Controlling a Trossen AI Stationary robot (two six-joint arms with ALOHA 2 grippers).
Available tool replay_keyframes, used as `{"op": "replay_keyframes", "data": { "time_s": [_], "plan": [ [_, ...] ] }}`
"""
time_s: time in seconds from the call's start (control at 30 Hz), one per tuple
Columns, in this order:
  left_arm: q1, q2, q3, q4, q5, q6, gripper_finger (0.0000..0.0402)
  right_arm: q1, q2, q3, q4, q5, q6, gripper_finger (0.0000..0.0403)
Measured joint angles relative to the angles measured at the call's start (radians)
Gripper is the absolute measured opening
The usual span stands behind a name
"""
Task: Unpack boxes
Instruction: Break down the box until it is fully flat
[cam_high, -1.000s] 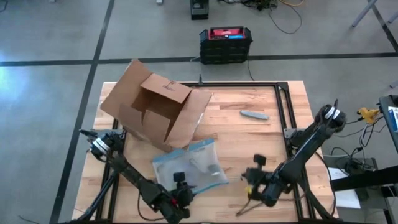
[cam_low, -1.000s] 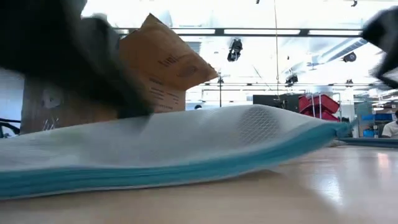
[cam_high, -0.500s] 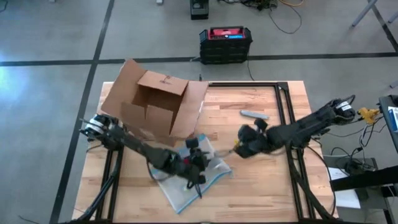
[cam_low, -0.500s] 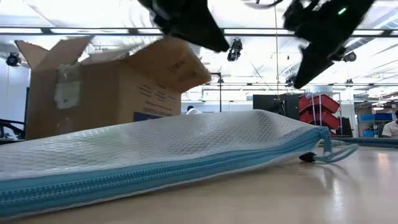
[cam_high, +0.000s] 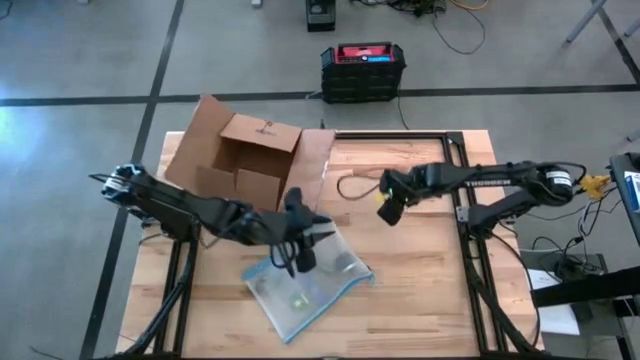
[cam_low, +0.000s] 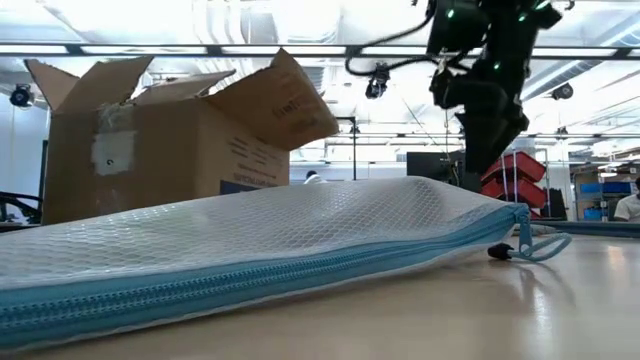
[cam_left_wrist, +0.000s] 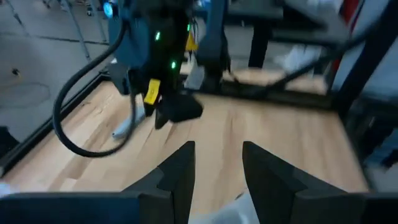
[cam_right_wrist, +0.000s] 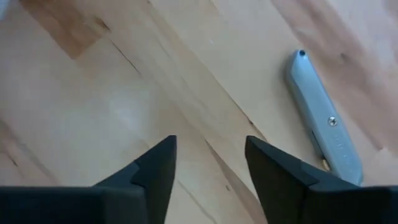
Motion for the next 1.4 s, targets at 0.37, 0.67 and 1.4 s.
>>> {"op": "replay_keyframes", "data": {
  "time_s": [0.37,0.67,1.4],
  "plan": [
    [0.029,-0.053,0.001,-0.005,0.002,-0.051,0.0119,-0.283,0.024,-0.004,-0.027,-0.044,-0.248,0.0223],
    [0.104,0.006,0.001,0.038,0.002,-0.084,0.0119,-0.414,0.172,-0.010,-0.035,-0.102,-0.531,0.0238],
    [0.255,0.088,0.001,0.242,-0.088,-0.083,0.0119,-0.513,0.385,-0.008,0.036,-0.119,-0.678,0.0103]
  ]
}}
